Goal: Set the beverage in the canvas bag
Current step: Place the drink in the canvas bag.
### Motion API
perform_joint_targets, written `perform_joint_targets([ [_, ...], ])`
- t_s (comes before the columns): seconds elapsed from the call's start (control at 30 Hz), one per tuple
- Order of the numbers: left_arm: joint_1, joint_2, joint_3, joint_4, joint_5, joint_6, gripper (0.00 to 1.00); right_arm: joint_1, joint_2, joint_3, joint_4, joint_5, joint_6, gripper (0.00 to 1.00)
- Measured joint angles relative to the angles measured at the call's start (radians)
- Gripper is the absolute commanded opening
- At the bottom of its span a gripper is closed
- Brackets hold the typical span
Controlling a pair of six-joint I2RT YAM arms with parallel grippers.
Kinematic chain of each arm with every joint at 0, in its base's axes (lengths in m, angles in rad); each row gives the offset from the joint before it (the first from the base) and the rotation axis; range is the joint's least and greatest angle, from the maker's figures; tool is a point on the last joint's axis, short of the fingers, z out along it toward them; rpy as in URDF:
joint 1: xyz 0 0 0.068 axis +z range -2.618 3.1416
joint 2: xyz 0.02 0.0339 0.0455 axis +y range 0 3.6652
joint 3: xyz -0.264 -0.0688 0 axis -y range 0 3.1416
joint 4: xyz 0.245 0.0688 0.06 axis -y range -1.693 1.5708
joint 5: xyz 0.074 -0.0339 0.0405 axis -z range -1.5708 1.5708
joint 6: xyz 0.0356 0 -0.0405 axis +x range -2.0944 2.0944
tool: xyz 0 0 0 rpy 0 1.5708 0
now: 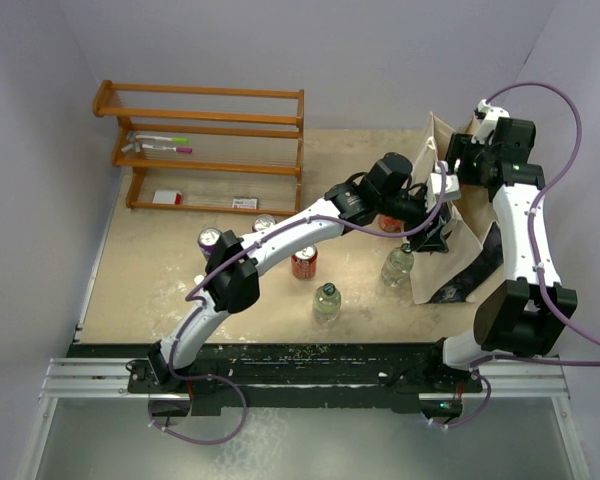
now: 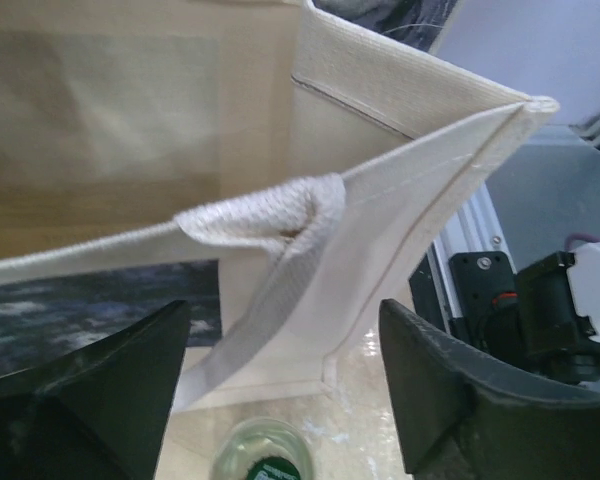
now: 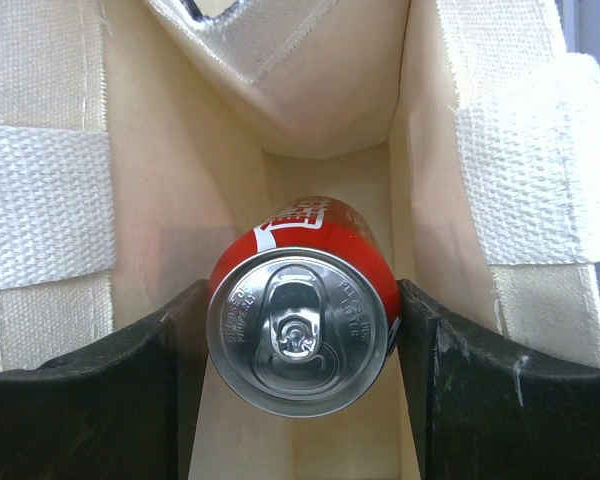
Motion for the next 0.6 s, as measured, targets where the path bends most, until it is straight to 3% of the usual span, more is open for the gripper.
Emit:
perform_joint_targets([
  [0.2,-0.003,0.046,0.027,0.044,0.026,-0.045,0.14,0.000,-0.003,-0.005,0.000,-0.004,0.000,0.00],
  [0.27,-0.003,0.048,0.027,0.044,0.045,-0.051,0.03,0.000,-0.003,-0.005,0.000,-0.005,-0.001,0.00],
  [0.6,0.003,-0.030,-0.104,0.018,0.174,-0.008,0.00,-0.008,0.062,0.108,-0.010,0.031,-0.032,0.00],
])
